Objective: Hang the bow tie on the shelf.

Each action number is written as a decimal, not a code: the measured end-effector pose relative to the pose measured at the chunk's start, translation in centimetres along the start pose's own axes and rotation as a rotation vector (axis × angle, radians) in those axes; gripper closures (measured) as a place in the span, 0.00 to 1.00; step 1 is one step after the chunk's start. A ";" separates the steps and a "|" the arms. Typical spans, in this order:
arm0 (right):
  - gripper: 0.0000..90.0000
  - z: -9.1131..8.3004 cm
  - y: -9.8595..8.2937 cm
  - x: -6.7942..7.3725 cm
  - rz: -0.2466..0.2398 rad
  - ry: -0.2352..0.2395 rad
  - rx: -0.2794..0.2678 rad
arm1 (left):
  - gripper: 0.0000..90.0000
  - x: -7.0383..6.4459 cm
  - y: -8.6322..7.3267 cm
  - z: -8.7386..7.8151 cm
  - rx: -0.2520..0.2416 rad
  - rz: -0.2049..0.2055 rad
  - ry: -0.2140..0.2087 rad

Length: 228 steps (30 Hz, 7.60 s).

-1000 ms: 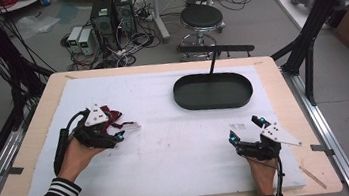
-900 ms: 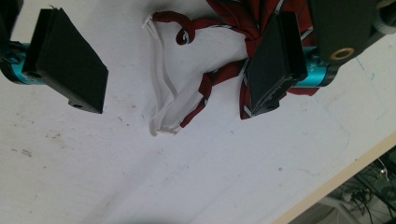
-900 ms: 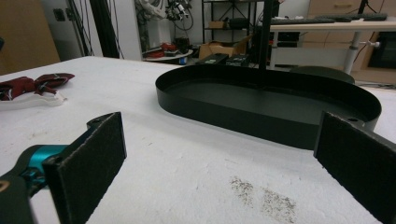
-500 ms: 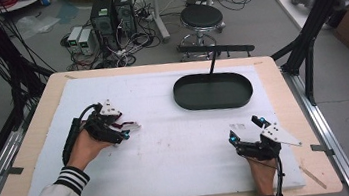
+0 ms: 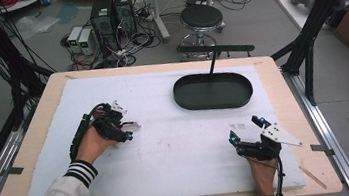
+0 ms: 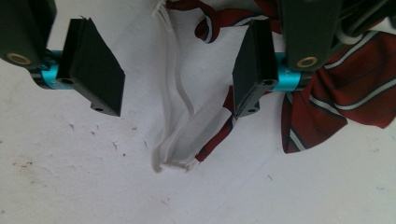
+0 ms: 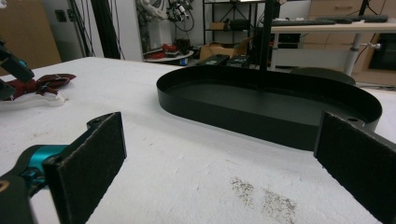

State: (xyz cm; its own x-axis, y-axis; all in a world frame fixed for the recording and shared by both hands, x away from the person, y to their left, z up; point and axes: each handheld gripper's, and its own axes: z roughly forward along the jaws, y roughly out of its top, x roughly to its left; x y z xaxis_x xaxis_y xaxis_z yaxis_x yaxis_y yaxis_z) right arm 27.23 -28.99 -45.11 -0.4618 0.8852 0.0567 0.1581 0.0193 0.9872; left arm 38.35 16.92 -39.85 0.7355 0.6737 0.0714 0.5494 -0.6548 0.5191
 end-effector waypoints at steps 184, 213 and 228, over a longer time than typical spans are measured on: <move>0.01 -0.1 0.0 -0.2 0.020 -0.002 -0.015 | 0.97 -1.8 24.1 -1.6 -0.836 -0.157 -0.091; 0.01 -0.1 0.0 -0.3 0.022 -0.007 -0.017 | 0.97 -3.5 25.0 2.5 -0.765 -0.169 -0.151; 0.01 -0.1 0.0 -0.3 0.022 -0.007 -0.016 | 0.92 -3.7 24.9 3.3 -0.722 -0.177 -0.187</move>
State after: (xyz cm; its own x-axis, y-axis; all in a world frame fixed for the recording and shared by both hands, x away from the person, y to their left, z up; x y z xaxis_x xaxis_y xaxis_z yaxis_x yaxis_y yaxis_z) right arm 27.29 -29.29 -45.15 -0.4525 0.8884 0.0772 0.1539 -0.0075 0.9881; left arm 50.62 -3.00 -30.01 0.7508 0.6363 -0.1773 0.3177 -0.1126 0.9415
